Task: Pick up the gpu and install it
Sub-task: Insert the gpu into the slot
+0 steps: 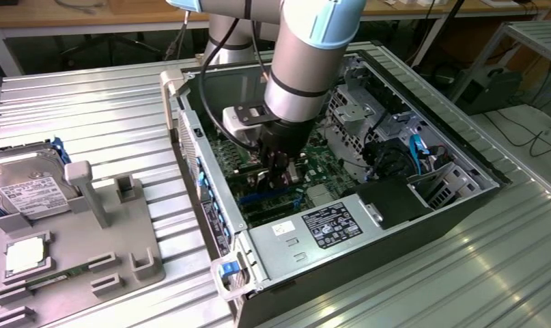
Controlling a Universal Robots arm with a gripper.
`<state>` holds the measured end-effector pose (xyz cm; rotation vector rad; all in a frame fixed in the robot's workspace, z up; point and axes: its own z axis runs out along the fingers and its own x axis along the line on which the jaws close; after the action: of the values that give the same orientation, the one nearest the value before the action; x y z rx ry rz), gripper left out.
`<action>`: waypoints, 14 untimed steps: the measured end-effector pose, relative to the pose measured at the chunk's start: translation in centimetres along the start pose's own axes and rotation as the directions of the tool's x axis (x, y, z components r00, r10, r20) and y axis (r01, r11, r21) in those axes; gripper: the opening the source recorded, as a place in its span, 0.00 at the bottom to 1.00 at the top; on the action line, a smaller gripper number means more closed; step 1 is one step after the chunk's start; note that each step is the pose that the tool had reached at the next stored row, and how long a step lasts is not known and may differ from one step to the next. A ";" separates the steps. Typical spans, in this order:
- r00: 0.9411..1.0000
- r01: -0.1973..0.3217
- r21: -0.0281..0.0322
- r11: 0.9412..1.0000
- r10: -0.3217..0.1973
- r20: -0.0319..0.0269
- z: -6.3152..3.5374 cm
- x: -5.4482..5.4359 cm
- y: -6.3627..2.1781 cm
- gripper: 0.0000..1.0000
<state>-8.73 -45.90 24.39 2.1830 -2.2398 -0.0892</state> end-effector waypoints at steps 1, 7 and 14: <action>1.000 0.000 0.000 1.000 0.000 0.000 0.05 0.0 0.00 0.28; 1.000 0.000 0.000 1.000 0.000 0.000 0.34 0.0 -0.01 0.28; 1.000 0.000 0.000 1.000 0.000 0.000 0.52 0.0 -0.03 0.28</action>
<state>-8.73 -45.90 23.87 2.1829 -2.2396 -0.0890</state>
